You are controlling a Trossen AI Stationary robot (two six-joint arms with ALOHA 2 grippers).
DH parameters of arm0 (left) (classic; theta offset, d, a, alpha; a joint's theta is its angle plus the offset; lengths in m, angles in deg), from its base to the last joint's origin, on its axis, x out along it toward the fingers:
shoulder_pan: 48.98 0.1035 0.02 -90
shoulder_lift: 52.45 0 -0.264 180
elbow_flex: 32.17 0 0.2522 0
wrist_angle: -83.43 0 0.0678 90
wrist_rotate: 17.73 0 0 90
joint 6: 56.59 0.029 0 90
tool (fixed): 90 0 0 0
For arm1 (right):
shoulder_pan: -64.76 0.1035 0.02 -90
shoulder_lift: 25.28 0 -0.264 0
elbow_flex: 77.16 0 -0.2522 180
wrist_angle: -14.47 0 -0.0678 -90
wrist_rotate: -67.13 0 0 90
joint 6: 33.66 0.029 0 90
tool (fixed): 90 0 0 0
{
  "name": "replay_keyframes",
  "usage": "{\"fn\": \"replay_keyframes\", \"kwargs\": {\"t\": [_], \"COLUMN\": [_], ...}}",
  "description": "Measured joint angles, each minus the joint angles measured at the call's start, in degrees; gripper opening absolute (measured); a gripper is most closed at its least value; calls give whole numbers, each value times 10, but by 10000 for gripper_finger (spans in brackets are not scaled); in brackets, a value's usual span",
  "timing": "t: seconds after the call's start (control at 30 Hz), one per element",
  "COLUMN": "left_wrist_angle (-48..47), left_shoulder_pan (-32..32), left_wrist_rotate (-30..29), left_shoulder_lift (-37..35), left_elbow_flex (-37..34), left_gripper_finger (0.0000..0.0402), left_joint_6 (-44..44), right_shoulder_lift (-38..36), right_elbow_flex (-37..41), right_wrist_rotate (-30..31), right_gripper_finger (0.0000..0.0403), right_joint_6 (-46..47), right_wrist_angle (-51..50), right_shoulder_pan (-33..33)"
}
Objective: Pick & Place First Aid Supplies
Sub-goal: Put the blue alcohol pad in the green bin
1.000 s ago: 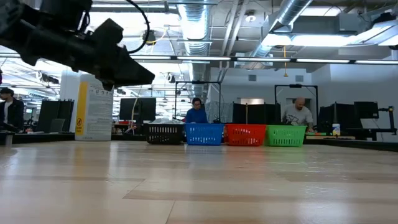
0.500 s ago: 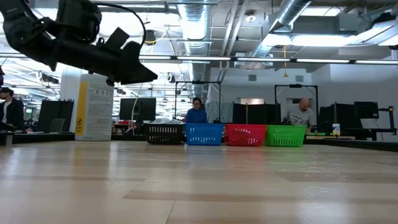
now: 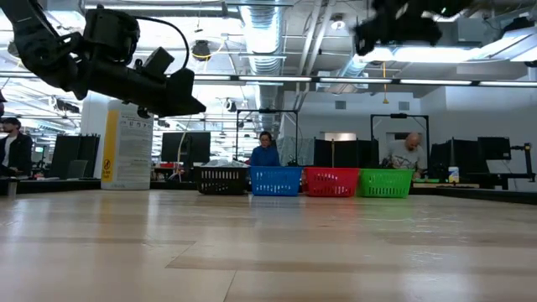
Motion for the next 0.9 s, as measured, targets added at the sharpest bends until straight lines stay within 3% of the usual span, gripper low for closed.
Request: {"fn": "replay_keyframes", "kwargs": {"t": [0.23, 0.47, 0.7, 0.9], "left_wrist_angle": [9, 12, 12, 12], "left_shoulder_pan": [4, 4, 4, 4], "left_wrist_rotate": [14, 63, 94, 125], "left_shoulder_lift": [0, 0, 0, -9], "left_elbow_flex": [0, 2, 2, 2], "left_gripper_finger": [121, 121, 121, 121], "left_joint_6": [-4, -32, -32, -31], "right_shoulder_lift": [120, 210, 237, 223], "right_elbow_flex": [0, 0, 0, 0], "right_wrist_rotate": [103, 297, 443, 514], "right_gripper_finger": [0, 0, 0, 27], "right_joint_6": [-58, -59, -17, 33], "right_wrist_angle": [-104, -168, -195, -195], "right_shoulder_pan": [-14, -14, -2, 4]}}
